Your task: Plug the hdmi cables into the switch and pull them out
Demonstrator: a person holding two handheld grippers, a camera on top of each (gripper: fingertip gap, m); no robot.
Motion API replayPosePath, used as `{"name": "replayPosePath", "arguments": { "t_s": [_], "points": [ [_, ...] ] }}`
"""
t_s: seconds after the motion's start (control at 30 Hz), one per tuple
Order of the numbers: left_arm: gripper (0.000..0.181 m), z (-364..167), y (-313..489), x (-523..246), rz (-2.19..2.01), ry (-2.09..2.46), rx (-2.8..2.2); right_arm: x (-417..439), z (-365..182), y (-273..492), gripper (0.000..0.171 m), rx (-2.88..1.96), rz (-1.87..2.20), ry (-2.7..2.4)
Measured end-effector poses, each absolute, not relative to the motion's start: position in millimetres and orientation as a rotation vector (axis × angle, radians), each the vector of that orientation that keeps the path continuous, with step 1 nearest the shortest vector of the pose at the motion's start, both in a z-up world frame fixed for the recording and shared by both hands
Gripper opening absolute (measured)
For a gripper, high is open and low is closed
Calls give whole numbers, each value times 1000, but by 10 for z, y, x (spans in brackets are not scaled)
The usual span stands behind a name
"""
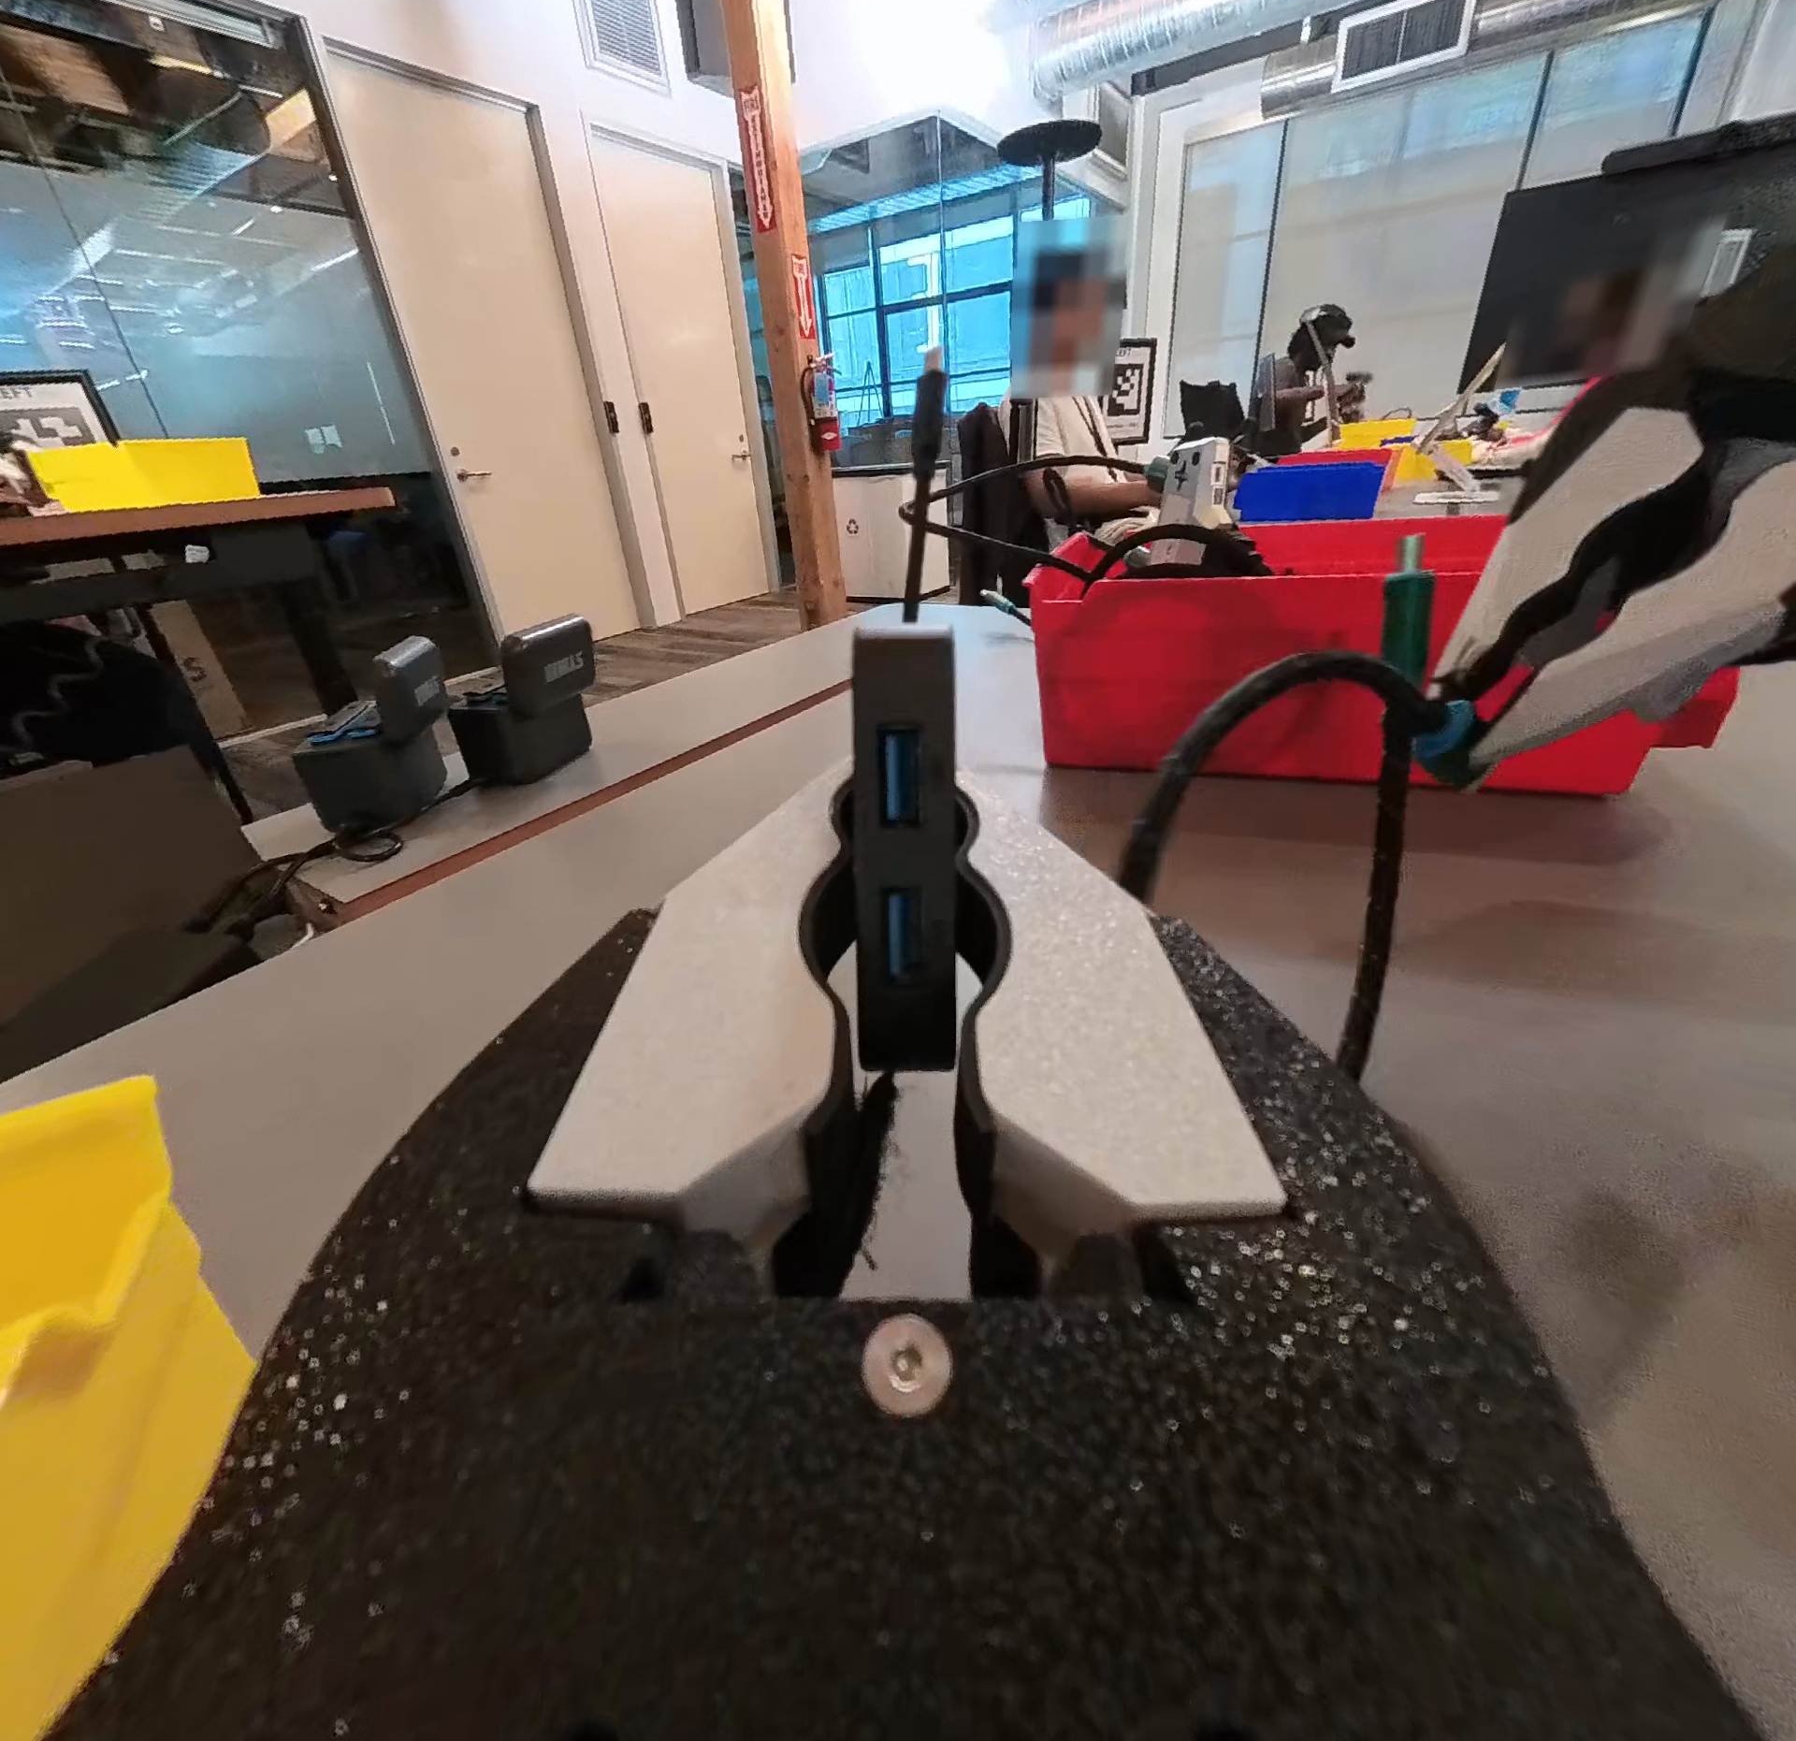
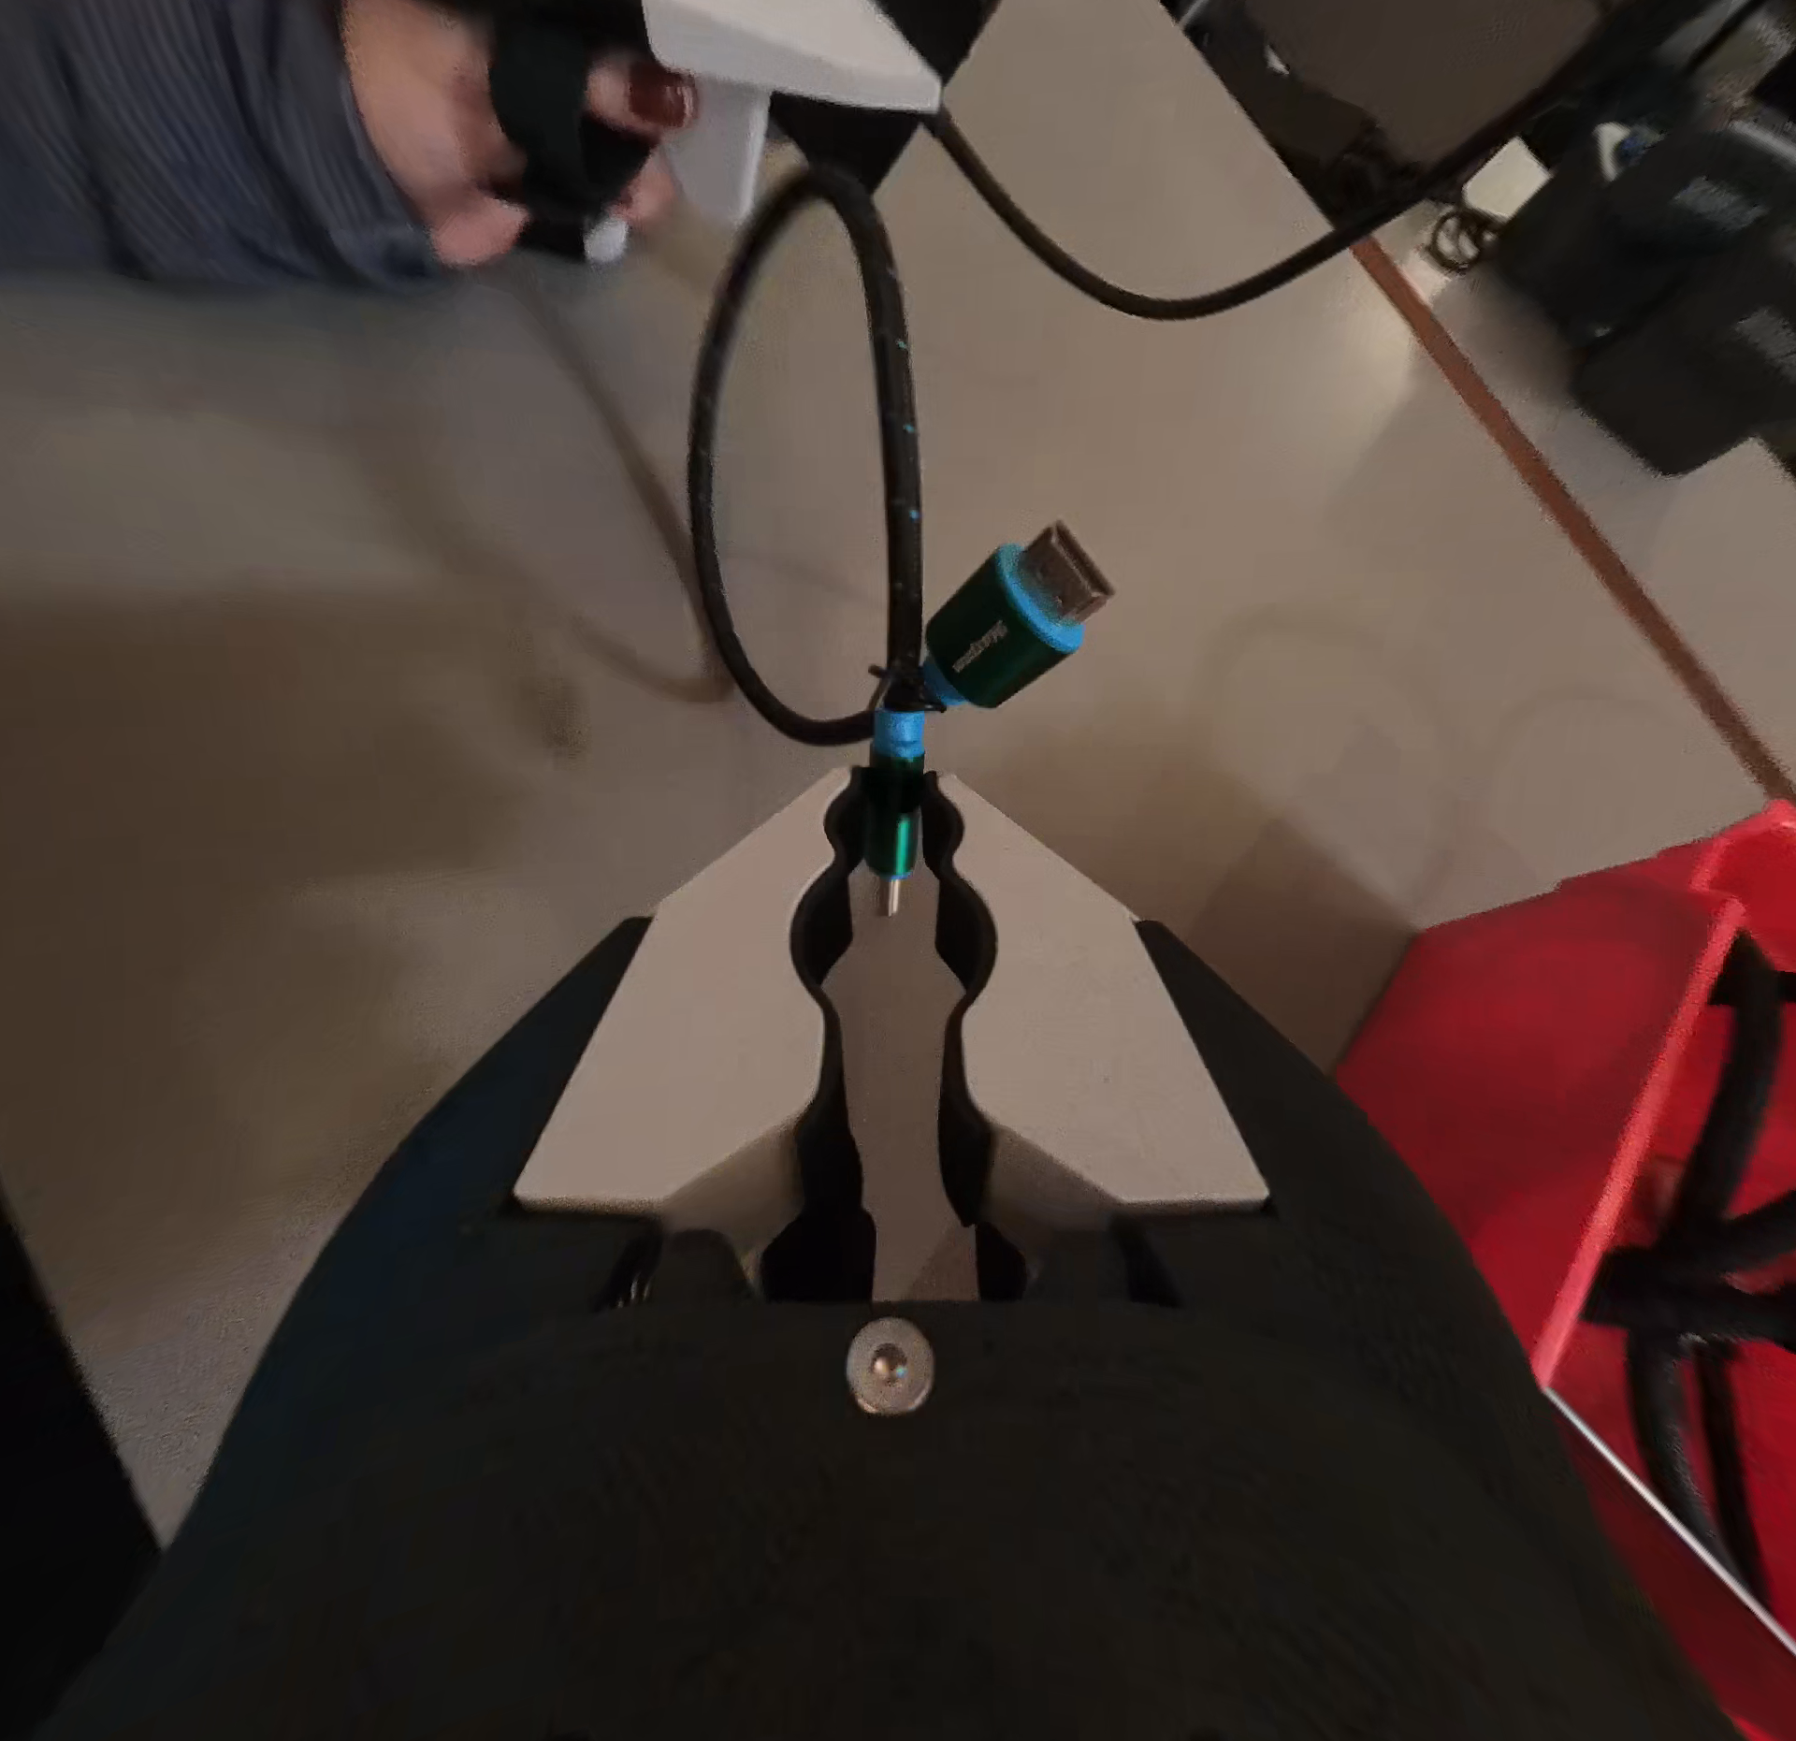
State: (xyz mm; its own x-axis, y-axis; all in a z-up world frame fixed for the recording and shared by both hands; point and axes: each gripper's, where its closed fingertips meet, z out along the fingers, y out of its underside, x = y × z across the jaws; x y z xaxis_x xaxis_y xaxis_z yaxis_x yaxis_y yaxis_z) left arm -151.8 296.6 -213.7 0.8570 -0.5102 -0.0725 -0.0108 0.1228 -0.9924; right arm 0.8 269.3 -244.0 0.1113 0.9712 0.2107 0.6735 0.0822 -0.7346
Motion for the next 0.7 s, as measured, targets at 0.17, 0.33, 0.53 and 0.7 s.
{"name": "replayPosePath", "arguments": {
  "t_s": [0.17, 0.33, 0.53, 0.7],
  "points": [
    [11, -2176, 2961, -1458, -373, 494, -1427, 76, -2754, 2558, 9, -1793, 551, -1679],
    [11, -2221, 2952, -1385, -348, 550, -1439, 166, -2961, 2470, 9, -1877, 623, -1676],
    [11, -2259, 2937, -1321, -328, 600, -1446, 92, -3016, 2450, 11, -1888, 717, -1625],
    [10, -2279, 2931, -1292, -324, 622, -1451, -1, -3134, 2421, 23, -1949, 812, -1592]
  ]
}}
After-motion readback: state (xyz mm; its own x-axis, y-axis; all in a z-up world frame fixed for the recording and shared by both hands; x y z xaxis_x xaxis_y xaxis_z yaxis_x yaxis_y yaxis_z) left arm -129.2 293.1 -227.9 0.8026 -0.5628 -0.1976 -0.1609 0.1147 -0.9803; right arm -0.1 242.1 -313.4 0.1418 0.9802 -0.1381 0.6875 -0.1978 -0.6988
